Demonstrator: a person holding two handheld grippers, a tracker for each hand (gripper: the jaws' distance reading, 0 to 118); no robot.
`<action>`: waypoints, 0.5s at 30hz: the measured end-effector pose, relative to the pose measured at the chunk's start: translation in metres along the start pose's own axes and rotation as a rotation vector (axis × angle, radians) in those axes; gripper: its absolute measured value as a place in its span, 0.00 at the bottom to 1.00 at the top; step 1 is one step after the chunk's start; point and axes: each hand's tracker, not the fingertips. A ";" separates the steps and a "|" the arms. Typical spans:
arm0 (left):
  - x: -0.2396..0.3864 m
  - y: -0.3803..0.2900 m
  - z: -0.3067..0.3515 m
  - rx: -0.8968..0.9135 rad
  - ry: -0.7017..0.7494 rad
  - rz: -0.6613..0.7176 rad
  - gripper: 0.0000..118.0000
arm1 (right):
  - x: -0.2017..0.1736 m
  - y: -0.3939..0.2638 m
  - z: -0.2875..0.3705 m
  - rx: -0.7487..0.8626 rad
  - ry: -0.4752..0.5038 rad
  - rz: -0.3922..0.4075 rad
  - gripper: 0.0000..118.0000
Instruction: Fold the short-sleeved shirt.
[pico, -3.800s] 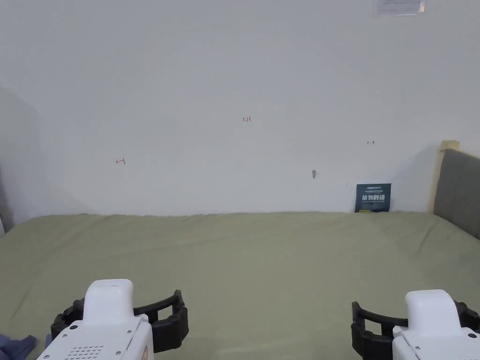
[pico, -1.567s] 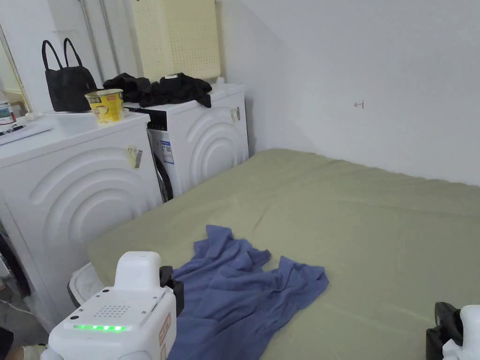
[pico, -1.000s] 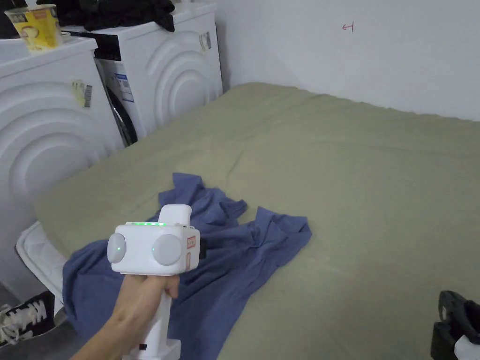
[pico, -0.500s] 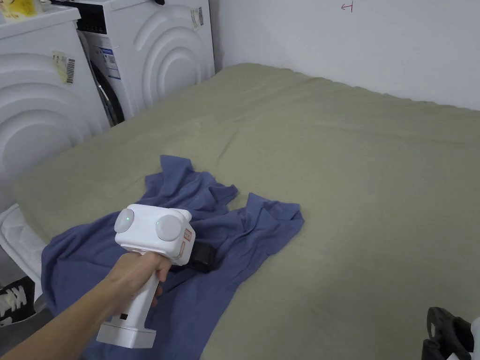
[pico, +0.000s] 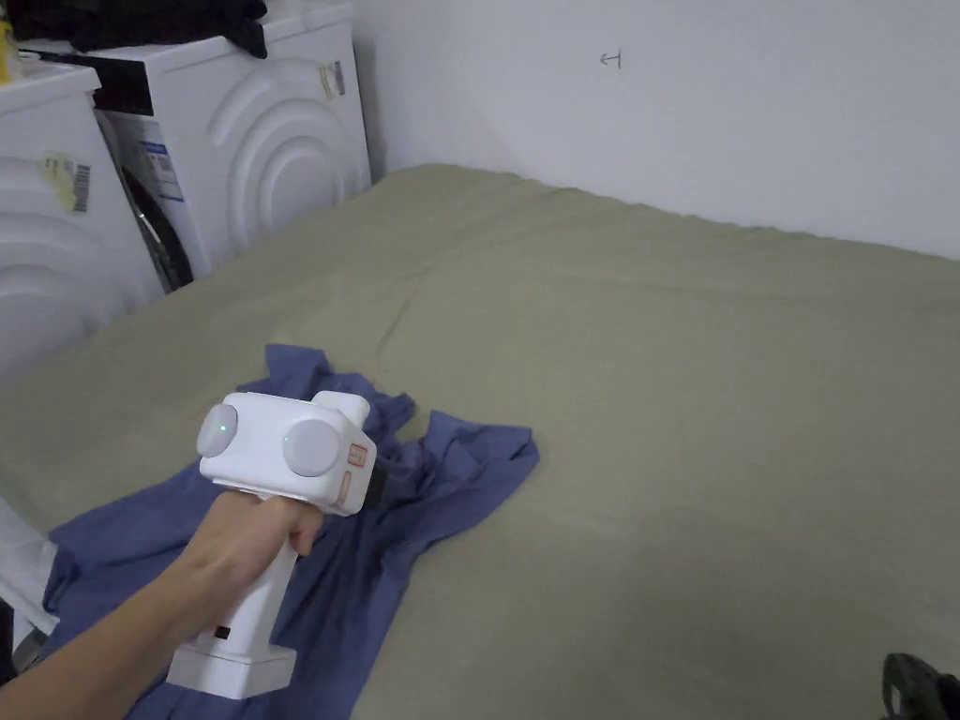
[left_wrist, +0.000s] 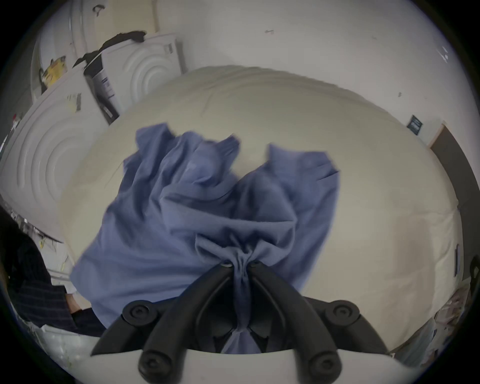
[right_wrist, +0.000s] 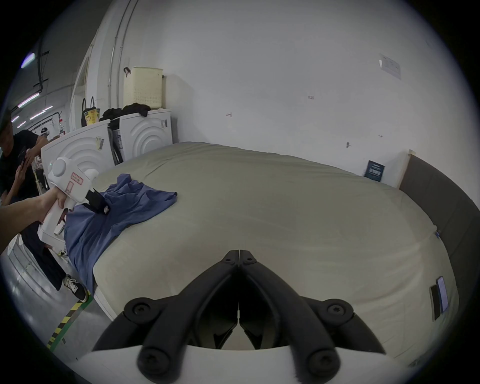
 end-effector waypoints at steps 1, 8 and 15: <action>0.009 0.026 0.018 0.025 0.000 -0.020 0.00 | 0.007 -0.002 0.007 0.003 -0.015 -0.007 0.00; 0.209 0.115 0.042 0.124 -0.159 -0.132 0.00 | 0.052 -0.017 0.054 0.013 -0.125 -0.078 0.00; 0.505 0.151 0.107 0.198 -0.354 -0.307 0.00 | 0.098 -0.041 0.100 0.007 -0.268 -0.159 0.00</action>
